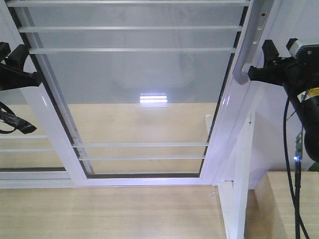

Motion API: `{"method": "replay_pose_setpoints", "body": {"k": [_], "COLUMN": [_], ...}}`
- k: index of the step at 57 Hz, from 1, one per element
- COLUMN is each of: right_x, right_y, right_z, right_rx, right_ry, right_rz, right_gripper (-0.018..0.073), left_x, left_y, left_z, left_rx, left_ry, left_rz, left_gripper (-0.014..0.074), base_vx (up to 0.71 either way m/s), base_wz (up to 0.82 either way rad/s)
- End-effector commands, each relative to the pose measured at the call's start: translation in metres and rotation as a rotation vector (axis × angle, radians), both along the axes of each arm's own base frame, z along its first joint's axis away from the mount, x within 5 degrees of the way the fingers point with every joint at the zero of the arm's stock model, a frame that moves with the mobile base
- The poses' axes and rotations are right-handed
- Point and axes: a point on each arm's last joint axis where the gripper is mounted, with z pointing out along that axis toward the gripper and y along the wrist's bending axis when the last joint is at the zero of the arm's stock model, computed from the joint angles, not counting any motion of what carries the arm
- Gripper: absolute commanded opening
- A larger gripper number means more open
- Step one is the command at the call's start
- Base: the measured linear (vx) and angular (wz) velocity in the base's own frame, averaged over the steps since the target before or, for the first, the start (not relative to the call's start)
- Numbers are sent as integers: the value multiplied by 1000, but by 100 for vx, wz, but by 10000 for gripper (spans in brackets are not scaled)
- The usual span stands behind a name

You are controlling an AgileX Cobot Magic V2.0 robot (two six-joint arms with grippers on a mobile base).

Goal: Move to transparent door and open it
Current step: 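Raise both arms and bring the right gripper to the silver handle, then close the right gripper on the handle and slide the door open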

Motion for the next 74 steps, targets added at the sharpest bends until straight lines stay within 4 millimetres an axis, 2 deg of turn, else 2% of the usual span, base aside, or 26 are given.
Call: {"method": "replay_pose_setpoints", "body": {"k": [1, 15, 42, 51, 60, 74], "right_x": [18, 59, 101, 110, 111, 107], "right_y": [1, 7, 13, 14, 17, 40], "right_z": [21, 12, 3, 5, 4, 5], "right_rx": [13, 9, -3, -1, -19, -69], "right_ry": [-156, -166, -174, -181, -170, -196], "right_rz": [-4, 2, 15, 16, 43, 174], "right_gripper": [410, 410, 410, 410, 410, 410], "left_x": [0, 0, 0, 0, 0, 0], "left_y": [-1, -1, -1, -1, -1, -1], "left_z": [25, 25, 25, 25, 25, 25], "left_rx": [-21, -21, -21, -21, -21, -21], "left_ry": [-150, -151, -151, -151, -151, -151], "left_rz": [-3, -3, -4, -4, -4, -5], "left_gripper": [359, 359, 359, 359, 359, 359], "base_vx": [0, 0, 0, 0, 0, 0], "base_wz": [0, 0, 0, 0, 0, 0]}}
